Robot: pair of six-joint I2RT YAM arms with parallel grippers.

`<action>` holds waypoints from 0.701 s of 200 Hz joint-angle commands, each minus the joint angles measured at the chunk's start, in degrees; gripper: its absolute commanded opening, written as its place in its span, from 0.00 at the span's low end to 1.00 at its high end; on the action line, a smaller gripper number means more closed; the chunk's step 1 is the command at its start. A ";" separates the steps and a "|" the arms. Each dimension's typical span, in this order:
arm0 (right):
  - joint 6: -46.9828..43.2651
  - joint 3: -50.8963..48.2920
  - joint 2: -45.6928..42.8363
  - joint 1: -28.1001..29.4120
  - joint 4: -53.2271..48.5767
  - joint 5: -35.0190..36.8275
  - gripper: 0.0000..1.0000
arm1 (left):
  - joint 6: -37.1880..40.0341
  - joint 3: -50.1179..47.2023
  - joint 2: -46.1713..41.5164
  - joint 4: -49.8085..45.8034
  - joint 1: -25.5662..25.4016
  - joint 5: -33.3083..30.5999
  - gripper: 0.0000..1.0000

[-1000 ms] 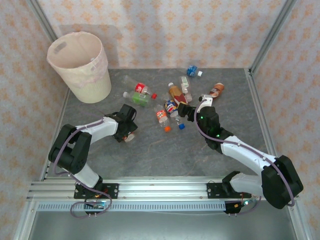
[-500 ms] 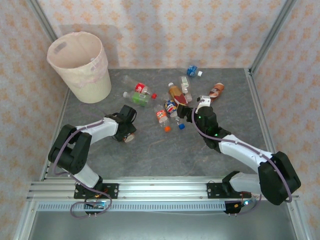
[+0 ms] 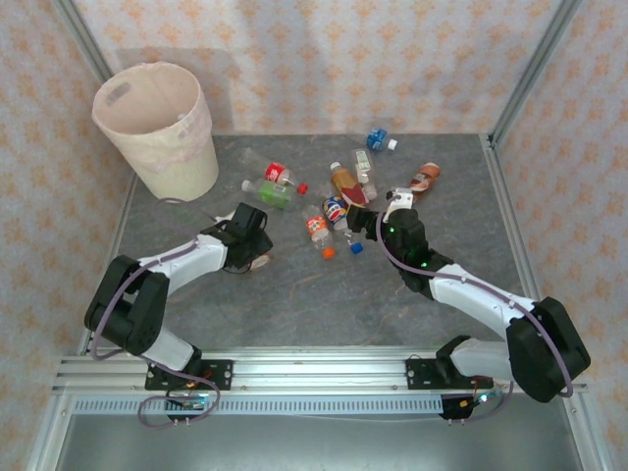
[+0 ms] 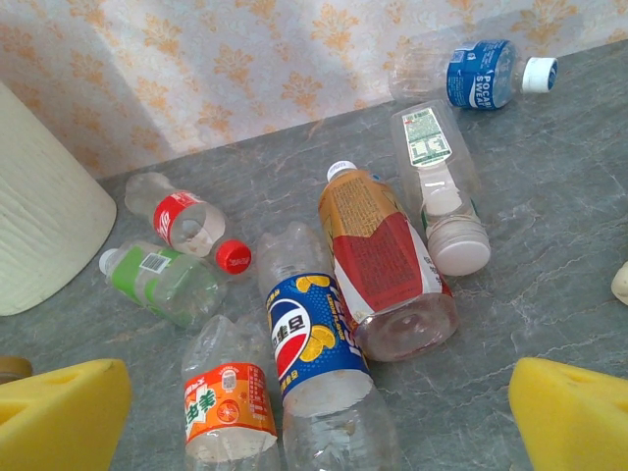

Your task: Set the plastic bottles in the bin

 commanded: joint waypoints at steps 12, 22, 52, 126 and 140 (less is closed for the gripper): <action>0.69 1.56 -0.02 -0.28 0.10 -0.27 0.99 | 2.79 0.14 -4.17 -0.13 -0.28 -2.29 0.51; 0.75 1.61 -0.02 -0.28 0.10 -0.27 0.99 | 3.29 0.31 -5.31 -0.56 -0.27 -2.57 0.51; 0.78 1.73 0.07 -0.28 -0.01 -0.44 0.99 | 4.80 1.89 -8.71 -2.29 -0.31 -2.57 0.50; 0.89 1.73 -0.48 -0.28 1.41 -1.26 0.99 | 7.83 8.25 -16.37 -6.86 -0.32 -0.90 0.48; 1.02 1.73 -0.38 -0.23 1.49 -1.30 0.99 | 7.69 9.86 -18.15 -7.31 -0.32 -0.82 0.48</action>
